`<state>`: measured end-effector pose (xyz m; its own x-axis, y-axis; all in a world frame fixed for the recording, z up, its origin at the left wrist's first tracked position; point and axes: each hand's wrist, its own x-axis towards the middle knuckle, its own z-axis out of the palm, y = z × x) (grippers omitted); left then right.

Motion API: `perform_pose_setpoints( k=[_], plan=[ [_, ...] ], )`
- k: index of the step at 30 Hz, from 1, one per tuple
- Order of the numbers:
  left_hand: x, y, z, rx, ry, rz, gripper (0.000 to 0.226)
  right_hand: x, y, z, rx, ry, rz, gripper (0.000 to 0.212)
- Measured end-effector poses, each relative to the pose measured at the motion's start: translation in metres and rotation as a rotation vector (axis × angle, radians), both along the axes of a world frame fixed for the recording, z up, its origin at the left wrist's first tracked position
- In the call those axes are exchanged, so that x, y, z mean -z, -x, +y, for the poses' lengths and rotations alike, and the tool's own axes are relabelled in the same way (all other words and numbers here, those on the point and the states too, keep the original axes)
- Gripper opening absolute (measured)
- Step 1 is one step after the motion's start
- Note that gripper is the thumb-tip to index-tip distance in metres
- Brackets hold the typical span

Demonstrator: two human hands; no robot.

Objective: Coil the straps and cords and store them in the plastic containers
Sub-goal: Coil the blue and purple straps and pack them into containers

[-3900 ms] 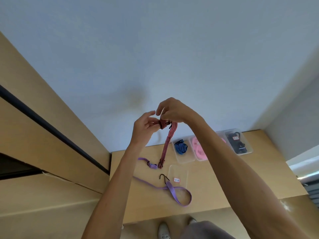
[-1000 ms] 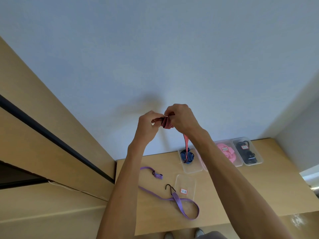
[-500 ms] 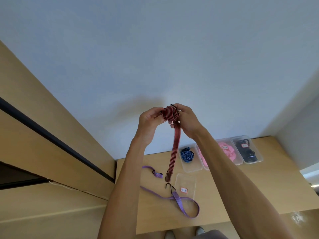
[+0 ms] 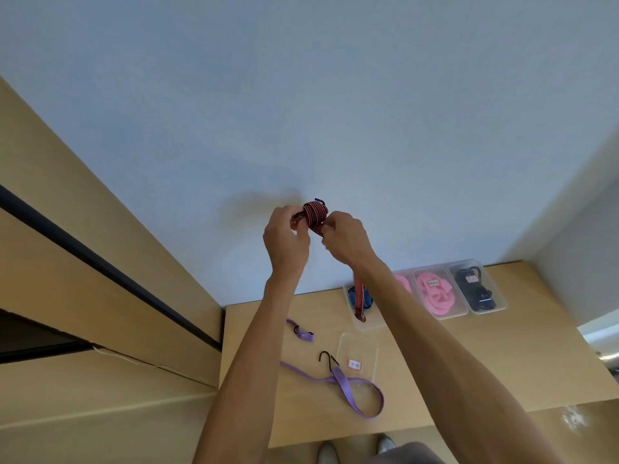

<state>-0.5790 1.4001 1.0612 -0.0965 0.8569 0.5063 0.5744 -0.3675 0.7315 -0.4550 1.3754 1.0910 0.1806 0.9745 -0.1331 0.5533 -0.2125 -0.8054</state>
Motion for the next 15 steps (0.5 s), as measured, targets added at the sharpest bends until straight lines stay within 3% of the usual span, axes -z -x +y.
perform_pose_setpoints(
  k=[2, 6, 8, 10, 13, 15],
  plan=[
    [0.001, 0.001, -0.002, -0.008, -0.042, 0.079, 0.021, 0.000, -0.001, -0.002, 0.035, 0.064, 0.220, 0.022],
    [0.003, 0.001, -0.006, 0.085, -0.165, 0.132, 0.016, -0.005, -0.003, -0.003, 0.063, 0.028, 0.427, 0.054],
    [0.004, -0.001, -0.007, 0.140, -0.145, 0.083, 0.017, -0.004, -0.002, -0.002, 0.143, -0.021, 0.487, 0.048],
    [0.000, -0.005, -0.010, 0.203, 0.005, -0.072, 0.018, -0.002, -0.002, -0.002, 0.206, -0.062, 0.562, 0.041],
    [-0.012, -0.007, -0.012, 0.214, 0.345, -0.506, 0.014, -0.001, -0.003, -0.003, 0.152, -0.127, 0.621, 0.039],
    [-0.017, -0.004, -0.010, 0.196, 0.530, -0.580, 0.016, -0.002, -0.004, -0.003, 0.104, -0.176, 0.593, 0.038]
  ],
)
